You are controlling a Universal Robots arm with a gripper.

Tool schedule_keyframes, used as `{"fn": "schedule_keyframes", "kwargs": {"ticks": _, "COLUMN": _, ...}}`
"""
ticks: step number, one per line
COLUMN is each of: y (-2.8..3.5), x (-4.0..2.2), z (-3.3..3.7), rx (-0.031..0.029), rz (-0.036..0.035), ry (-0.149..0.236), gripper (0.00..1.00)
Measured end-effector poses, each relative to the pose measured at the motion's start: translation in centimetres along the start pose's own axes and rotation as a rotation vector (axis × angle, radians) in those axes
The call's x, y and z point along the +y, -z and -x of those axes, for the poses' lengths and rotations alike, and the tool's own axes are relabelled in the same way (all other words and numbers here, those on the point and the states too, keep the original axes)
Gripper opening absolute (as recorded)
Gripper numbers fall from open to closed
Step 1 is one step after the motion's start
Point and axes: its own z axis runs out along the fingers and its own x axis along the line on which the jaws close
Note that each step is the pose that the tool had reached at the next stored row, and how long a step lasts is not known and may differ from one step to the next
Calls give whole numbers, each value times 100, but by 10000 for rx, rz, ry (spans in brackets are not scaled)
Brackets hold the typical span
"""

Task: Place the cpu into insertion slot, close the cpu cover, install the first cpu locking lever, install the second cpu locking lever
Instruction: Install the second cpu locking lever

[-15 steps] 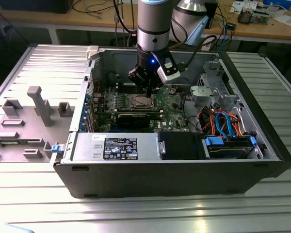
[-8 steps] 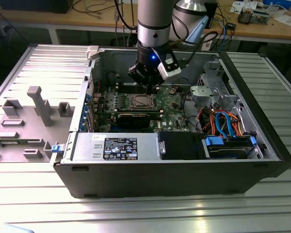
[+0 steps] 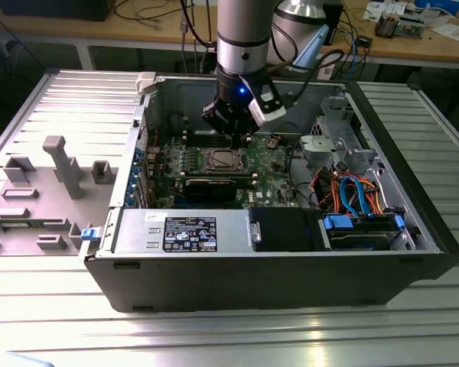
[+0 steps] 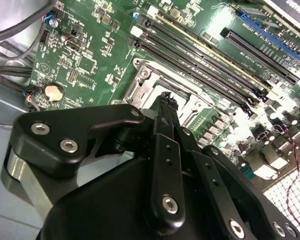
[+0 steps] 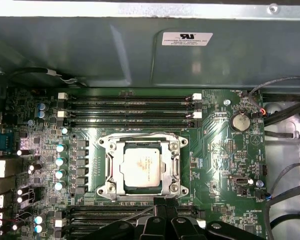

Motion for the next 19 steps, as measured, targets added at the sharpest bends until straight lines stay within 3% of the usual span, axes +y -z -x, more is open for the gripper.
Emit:
{"fn": "schedule_keyframes", "kwargs": {"ticks": 9, "y": 4, "x": -85, "z": -3, "rx": 2, "rz": 0, "ry": -1, "gripper": 11}}
{"fn": "schedule_keyframes", "kwargs": {"ticks": 12, "y": -55, "x": -122, "z": -54, "rx": 88, "rz": 3, "ry": 53, "gripper": 11}}
{"fn": "schedule_keyframes", "kwargs": {"ticks": 16, "y": -107, "x": -131, "z": -102, "rx": 116, "rz": 6, "ry": 143, "gripper": 11}}
{"fn": "schedule_keyframes", "kwargs": {"ticks": 19, "y": -160, "x": -152, "z": -178, "rx": 122, "rz": 8, "ry": 193, "gripper": 11}}
